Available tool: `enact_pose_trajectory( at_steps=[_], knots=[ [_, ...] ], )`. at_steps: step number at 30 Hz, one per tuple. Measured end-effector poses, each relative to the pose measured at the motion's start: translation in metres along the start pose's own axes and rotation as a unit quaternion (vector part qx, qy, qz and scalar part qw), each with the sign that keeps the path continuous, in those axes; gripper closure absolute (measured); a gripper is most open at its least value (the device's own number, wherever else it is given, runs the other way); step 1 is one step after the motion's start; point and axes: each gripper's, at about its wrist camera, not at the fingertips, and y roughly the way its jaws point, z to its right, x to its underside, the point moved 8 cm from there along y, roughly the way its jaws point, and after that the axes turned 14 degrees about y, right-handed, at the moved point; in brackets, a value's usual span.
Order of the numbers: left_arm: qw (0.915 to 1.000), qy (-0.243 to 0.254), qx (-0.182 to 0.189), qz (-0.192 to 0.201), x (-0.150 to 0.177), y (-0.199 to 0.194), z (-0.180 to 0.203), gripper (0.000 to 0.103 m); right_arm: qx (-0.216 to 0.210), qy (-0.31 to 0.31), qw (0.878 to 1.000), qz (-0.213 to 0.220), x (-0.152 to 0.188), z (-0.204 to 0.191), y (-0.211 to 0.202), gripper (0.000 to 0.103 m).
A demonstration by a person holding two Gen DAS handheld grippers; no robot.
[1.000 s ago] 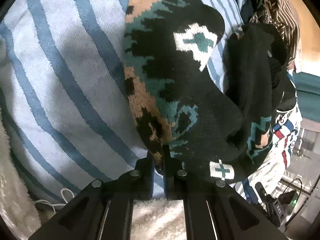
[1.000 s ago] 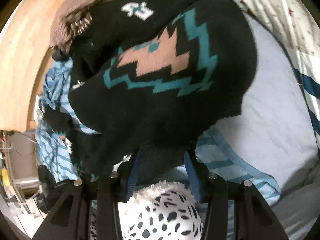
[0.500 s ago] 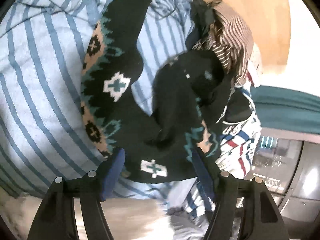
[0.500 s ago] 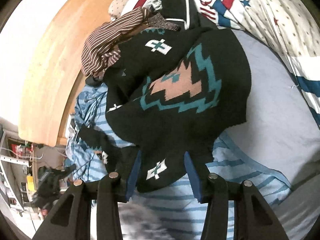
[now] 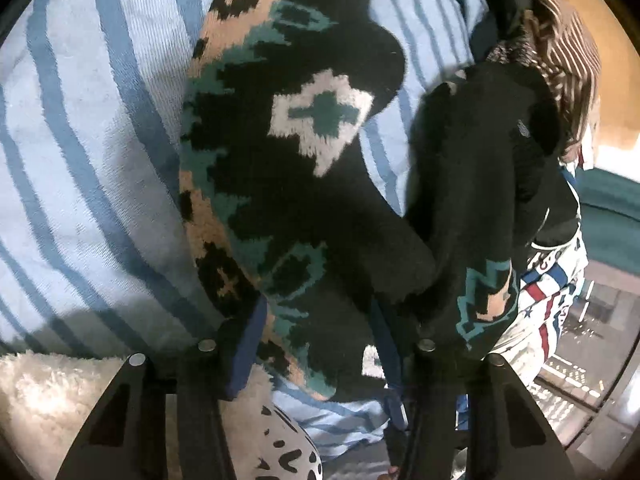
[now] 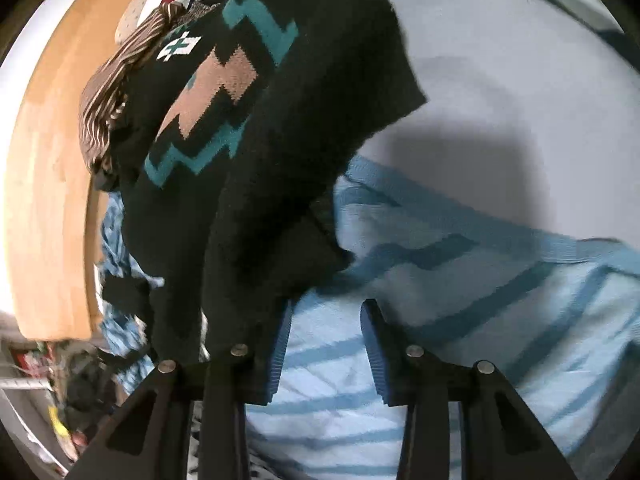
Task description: Fold clothes
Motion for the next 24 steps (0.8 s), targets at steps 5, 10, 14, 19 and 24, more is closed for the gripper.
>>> enact_pose_trajectory(
  at_steps=[5, 10, 14, 19, 24],
  knots=[
    [0.9991, -0.029, 0.01, -0.03, -0.006, 0.018, -0.012, 0.049, 0.016, 0.024, 1.0, -0.002, -0.016, -0.013, 0.021, 0.054],
    [0.9972, -0.046, 0.02, -0.056, -0.011, 0.028, -0.014, 0.049, 0.03, 0.034, 0.999, 0.002, -0.03, -0.015, 0.034, 0.071],
    [0.9957, -0.036, 0.049, -0.07, -0.014, 0.028, -0.007, 0.051, -0.004, 0.042, 0.999, 0.012, -0.035, -0.018, 0.017, 0.093],
    [0.994, -0.023, 0.069, -0.082, -0.009, 0.018, -0.006, 0.089, -0.044, 0.056, 0.997, 0.035, -0.032, -0.018, -0.022, 0.095],
    [0.9914, -0.037, 0.071, -0.104, 0.008, 0.012, -0.019, 0.09, 0.01, 0.09, 0.996, 0.023, -0.021, 0.023, -0.034, 0.095]
  ],
)
